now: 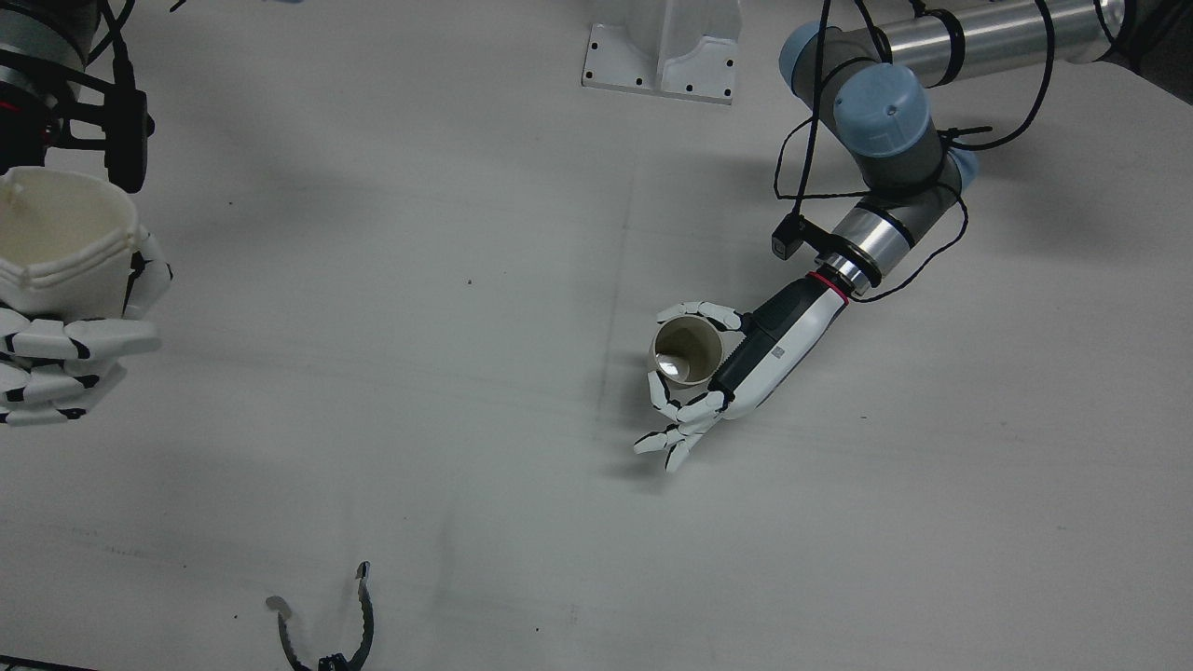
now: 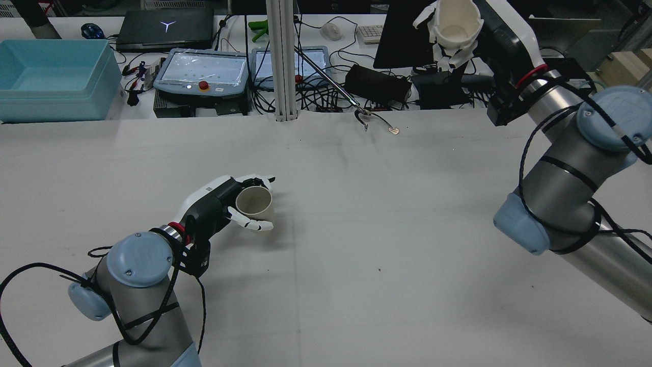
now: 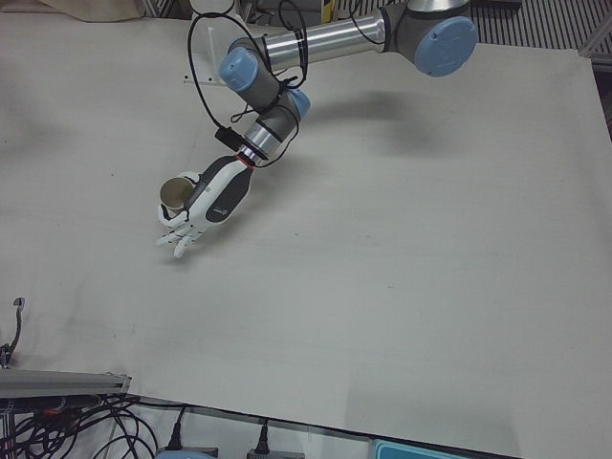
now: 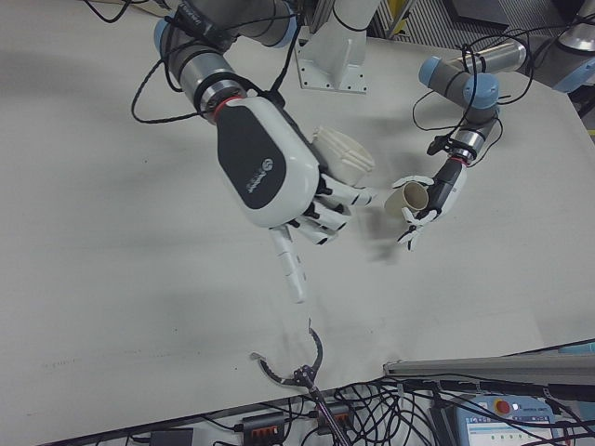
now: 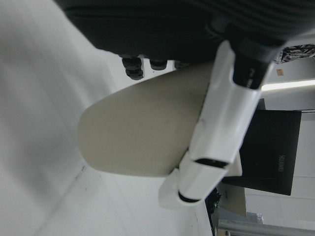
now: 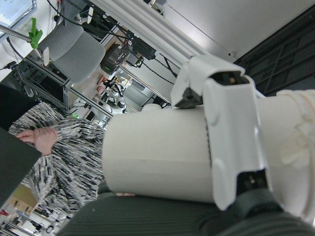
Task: Pour water
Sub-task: 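Tilt the white cup in the right hand over the beige cup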
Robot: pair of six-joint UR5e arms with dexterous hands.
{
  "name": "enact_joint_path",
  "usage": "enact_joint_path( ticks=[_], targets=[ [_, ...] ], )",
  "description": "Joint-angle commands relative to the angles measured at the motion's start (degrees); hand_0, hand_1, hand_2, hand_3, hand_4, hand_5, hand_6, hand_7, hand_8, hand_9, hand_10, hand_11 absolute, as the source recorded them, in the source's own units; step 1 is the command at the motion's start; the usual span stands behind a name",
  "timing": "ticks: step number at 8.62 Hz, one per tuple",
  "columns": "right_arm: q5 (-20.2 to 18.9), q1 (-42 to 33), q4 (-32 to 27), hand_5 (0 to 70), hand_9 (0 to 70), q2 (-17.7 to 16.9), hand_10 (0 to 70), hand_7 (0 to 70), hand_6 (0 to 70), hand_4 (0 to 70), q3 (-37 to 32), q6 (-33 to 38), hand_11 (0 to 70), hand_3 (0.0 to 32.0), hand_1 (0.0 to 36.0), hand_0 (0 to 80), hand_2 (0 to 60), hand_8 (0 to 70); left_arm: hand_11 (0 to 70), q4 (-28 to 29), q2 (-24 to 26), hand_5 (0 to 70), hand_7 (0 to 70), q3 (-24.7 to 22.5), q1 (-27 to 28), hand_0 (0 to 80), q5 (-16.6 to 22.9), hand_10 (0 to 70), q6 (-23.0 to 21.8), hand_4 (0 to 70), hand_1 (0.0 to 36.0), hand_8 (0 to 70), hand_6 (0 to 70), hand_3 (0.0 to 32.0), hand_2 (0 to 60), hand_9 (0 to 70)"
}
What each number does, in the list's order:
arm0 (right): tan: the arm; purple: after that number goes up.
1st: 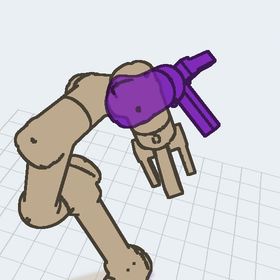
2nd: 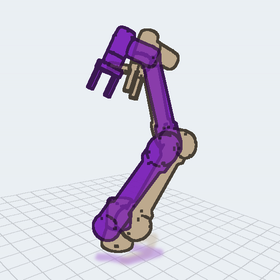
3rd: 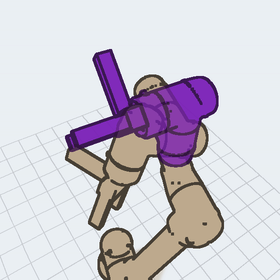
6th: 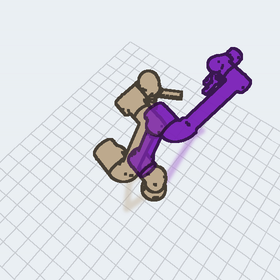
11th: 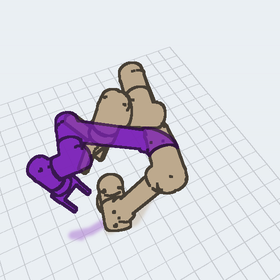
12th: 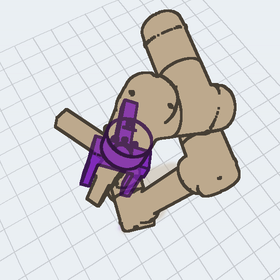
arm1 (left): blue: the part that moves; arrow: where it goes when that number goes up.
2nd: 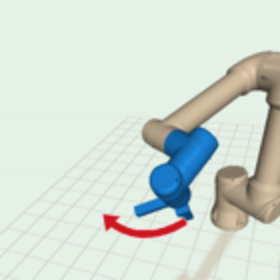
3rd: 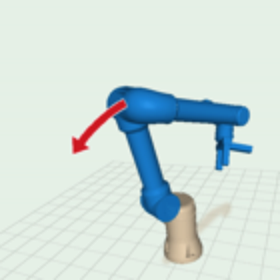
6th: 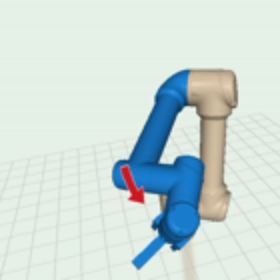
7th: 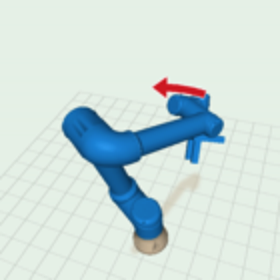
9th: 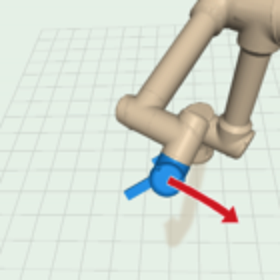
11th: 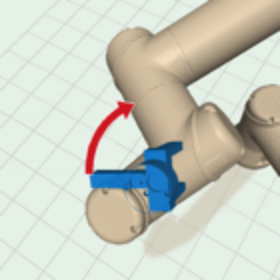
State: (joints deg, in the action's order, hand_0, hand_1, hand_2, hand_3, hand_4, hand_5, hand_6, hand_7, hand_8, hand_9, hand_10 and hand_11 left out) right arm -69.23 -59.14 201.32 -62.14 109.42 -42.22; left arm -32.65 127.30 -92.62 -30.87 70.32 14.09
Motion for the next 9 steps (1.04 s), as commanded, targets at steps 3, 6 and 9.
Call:
enact_joint_path(
  ticks=[3, 6, 9],
  targets=[
    [14.1, 21.7, 1.5, 23.0, 55.3, 9.7, 0.0, 70.0, 69.1, 62.9, 1.7, -37.2, 0.0, 0.0, 36.0, 80.0, 60.0, 40.6, 9.2, -5.8, 7.9, 70.0, 13.2, 0.7, 0.1, 80.0, 0.2, 3.3, -0.1, 28.8, 36.0, 2.3, 15.1, 0.0, 60.0, 1.2],
    [18.9, 27.8, -0.4, 22.3, 50.3, 9.5, 0.0, 70.0, 60.9, 54.1, -1.8, -47.0, 0.0, 0.0, 36.0, 80.0, 60.0, 35.5, 9.0, -7.2, 10.3, 70.0, 13.1, 0.7, 0.1, 80.0, 0.2, 3.2, -0.1, 28.6, 36.0, 2.3, 14.9, 0.0, 60.0, 1.2],
    [20.9, 28.9, -0.5, 21.9, 47.7, 9.2, 0.0, 70.0, 57.6, 51.9, -1.5, -48.8, 0.0, 0.0, 36.0, 80.0, 60.0, 33.6, 9.1, -7.5, 10.6, 70.0, 13.2, 0.6, 0.3, 80.0, 0.2, 3.2, -0.2, 28.6, 36.0, 2.4, 15.0, 0.0, 60.0, 1.2]
  ],
)
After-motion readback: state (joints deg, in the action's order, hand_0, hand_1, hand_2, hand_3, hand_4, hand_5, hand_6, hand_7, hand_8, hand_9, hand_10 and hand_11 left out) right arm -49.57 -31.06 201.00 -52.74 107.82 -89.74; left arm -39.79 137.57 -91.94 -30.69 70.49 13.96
